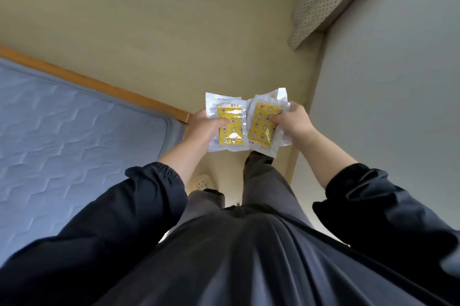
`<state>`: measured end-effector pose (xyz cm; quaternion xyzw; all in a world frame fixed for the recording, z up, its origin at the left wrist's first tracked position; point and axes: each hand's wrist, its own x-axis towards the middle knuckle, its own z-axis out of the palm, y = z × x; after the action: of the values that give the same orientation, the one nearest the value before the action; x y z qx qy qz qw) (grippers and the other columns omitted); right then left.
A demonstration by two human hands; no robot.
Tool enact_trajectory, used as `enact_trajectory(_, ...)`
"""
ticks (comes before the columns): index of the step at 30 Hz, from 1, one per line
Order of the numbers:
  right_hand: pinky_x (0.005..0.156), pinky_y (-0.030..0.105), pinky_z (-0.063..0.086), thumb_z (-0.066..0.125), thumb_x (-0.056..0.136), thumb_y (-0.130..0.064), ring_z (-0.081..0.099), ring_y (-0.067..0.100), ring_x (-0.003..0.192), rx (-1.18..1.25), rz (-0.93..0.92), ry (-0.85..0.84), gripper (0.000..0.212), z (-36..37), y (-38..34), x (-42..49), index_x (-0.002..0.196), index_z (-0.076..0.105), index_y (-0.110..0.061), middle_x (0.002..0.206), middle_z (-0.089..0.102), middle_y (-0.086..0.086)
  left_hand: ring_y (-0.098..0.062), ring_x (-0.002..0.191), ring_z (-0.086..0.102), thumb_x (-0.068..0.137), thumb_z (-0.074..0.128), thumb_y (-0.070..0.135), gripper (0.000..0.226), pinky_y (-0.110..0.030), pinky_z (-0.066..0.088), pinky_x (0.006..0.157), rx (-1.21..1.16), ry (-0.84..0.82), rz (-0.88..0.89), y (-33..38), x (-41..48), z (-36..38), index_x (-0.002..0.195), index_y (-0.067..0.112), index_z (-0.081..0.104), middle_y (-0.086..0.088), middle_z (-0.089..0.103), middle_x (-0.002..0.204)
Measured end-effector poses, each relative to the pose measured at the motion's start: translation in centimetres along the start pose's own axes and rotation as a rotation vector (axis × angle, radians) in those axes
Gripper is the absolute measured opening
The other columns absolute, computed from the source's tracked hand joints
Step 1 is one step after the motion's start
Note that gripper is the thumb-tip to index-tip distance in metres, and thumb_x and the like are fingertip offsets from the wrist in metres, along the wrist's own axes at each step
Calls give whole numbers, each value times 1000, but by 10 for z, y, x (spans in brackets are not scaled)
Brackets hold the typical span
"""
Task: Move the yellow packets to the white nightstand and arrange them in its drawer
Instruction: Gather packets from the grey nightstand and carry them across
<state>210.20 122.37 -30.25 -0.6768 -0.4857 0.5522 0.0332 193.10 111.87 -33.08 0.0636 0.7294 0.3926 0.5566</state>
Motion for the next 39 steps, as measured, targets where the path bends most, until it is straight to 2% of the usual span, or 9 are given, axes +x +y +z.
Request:
enact_trajectory(7, 83, 39, 54, 60, 86, -2, 65, 26, 93, -100, 14, -124, 16, -40, -99, 134, 100, 59, -9, 102, 66, 11, -27, 89, 70, 68, 76, 2, 27, -48, 56, 85, -145, 95, -74, 97, 100, 47, 91, 14, 69, -11, 73, 99)
enact_trajectory(10, 77, 33, 53, 60, 85, -4, 64, 24, 92, -241, -51, -194, 20, -48, -162, 184, 105, 60, -8, 101, 66, 10, -29, 94, 69, 77, 70, -3, 24, -48, 55, 87, -206, 164, -92, 136, 132, 58, 96, 10, 66, -14, 71, 104)
enact_trajectory(14, 68, 27, 50, 57, 86, 4, 61, 18, 81, -313, -106, -296, 24, -33, -239, 226, 80, 54, -19, 83, 61, 0, -29, 94, 69, 79, 69, -3, 22, -46, 56, 86, -273, 247, -110, 184, 165, 45, 86, 16, 61, -14, 70, 105)
enact_trajectory(16, 64, 25, 48, 57, 85, 6, 60, 18, 80, -360, -142, -331, 21, -15, -272, 242, 82, 57, -14, 83, 61, 2, -28, 93, 69, 79, 70, -1, 22, -44, 56, 86, -319, 284, -120, 200, 183, 26, 87, 18, 61, -12, 70, 104)
enact_trajectory(21, 61, 26, 49, 58, 82, 8, 62, 20, 79, -421, -196, -422, 31, 63, -351, 274, 108, 59, -10, 87, 62, 3, -23, 87, 69, 82, 68, -2, 21, -40, 57, 81, -488, 353, -120, 241, 227, -44, 93, 14, 61, -8, 70, 98)
enact_trajectory(28, 74, 34, 53, 58, 79, 7, 64, 26, 85, -561, -260, -498, 31, 228, -480, 303, 108, 61, -3, 97, 65, 12, -20, 82, 67, 82, 66, -5, 26, -33, 56, 70, -610, 483, -112, 307, 296, -201, 102, 10, 61, -9, 68, 100)
enact_trajectory(32, 84, 43, 54, 59, 79, 5, 65, 30, 93, -629, -310, -564, 28, 316, -551, 299, 105, 60, -5, 101, 66, 16, -22, 88, 68, 82, 68, -3, 28, -32, 55, 73, -618, 537, -122, 343, 318, -286, 107, 8, 62, -10, 69, 104)
enact_trajectory(37, 75, 33, 52, 58, 81, 7, 60, 22, 83, -660, -320, -636, 24, 399, -629, 295, 97, 57, -11, 92, 62, 10, -19, 87, 68, 82, 68, -2, 26, -28, 54, 68, -695, 606, -145, 376, 337, -367, 103, 12, 62, -7, 69, 101)
enact_trajectory(39, 79, 35, 52, 58, 82, 7, 60, 21, 84, -668, -331, -661, 25, 434, -661, 299, 99, 57, -11, 92, 62, 8, -18, 84, 67, 82, 68, -2, 24, -29, 54, 69, -736, 627, -162, 390, 348, -399, 98, 14, 61, -5, 69, 97)
